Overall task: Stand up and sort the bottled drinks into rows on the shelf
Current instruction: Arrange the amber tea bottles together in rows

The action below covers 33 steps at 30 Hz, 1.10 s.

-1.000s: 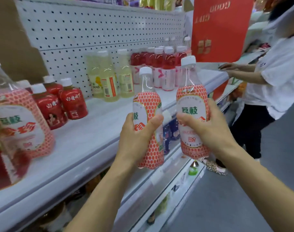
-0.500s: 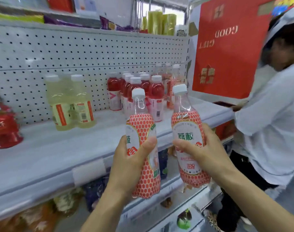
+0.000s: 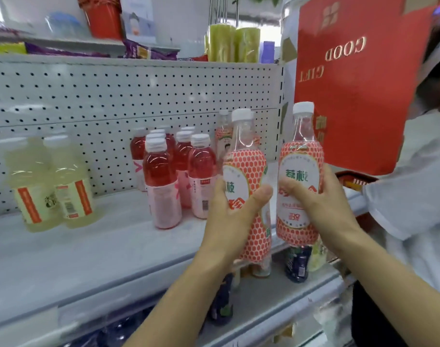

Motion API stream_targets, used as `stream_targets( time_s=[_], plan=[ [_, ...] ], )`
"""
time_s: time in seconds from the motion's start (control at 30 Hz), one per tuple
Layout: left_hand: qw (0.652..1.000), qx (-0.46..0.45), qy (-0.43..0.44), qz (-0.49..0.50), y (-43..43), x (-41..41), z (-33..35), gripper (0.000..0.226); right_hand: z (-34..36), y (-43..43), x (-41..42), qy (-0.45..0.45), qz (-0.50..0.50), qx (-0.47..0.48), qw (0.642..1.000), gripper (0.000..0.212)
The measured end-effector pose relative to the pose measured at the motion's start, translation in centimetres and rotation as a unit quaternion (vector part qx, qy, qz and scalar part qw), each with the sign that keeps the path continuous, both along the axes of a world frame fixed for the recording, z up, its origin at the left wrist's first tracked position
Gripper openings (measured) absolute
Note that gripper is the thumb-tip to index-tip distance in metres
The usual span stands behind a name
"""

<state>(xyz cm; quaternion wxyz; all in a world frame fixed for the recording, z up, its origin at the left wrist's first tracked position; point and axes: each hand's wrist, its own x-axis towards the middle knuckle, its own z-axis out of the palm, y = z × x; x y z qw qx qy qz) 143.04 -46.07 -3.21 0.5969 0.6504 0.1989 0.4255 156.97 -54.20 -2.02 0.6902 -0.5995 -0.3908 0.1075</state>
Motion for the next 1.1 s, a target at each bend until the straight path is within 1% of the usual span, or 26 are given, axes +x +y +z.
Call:
stream_targets(
  time_s=[0.13,0.2,0.23,0.33,0.47,0.6,0.7,0.9,1.0,1.1],
  plan=[
    [1.000,0.003,-0.026,0.011,3.5,5.7,0.8,0.058,0.5,4.3,4.6,-0.019,-0.008,0.011,1.000,0.061],
    [0.999,0.018,-0.032,0.031,5.4,8.1,0.5,0.066,-0.1,6.3,6.8,-0.027,-0.006,0.004,1.000,0.060],
    [0.998,0.025,-0.029,0.044,6.5,9.2,0.1,0.070,-0.5,7.3,7.9,-0.028,-0.004,-0.002,1.000,0.062],
    [0.994,0.026,0.009,0.103,9.0,12.1,-1.6,0.081,-2.1,9.8,10.7,-0.023,-0.001,-0.017,1.000,0.077],
    [0.980,0.016,0.063,0.190,11.6,14.9,-2.4,0.082,-2.9,12.8,13.8,-0.016,0.002,-0.029,0.999,0.078],
    [0.970,0.019,0.092,0.223,13.7,16.8,-1.9,0.083,-2.7,16.3,16.1,-0.027,0.040,-0.068,0.996,0.085],
    [0.960,0.014,0.113,0.256,15.8,18.3,-1.8,0.085,-2.4,18.8,17.3,-0.033,0.068,-0.085,0.993,0.083],
    [0.948,-0.010,0.165,0.271,18.6,20.7,-1.8,0.077,-2.6,21.9,18.5,-0.067,0.066,-0.131,0.987,0.070],
    [0.941,-0.015,0.213,0.261,18.0,20.6,-2.1,0.092,-3.0,21.6,18.5,-0.087,0.060,-0.152,0.983,0.072],
    [0.932,0.017,0.279,0.230,15.7,19.3,-2.8,0.104,-4.5,20.3,19.1,-0.105,0.053,-0.180,0.977,0.080]
  ],
)
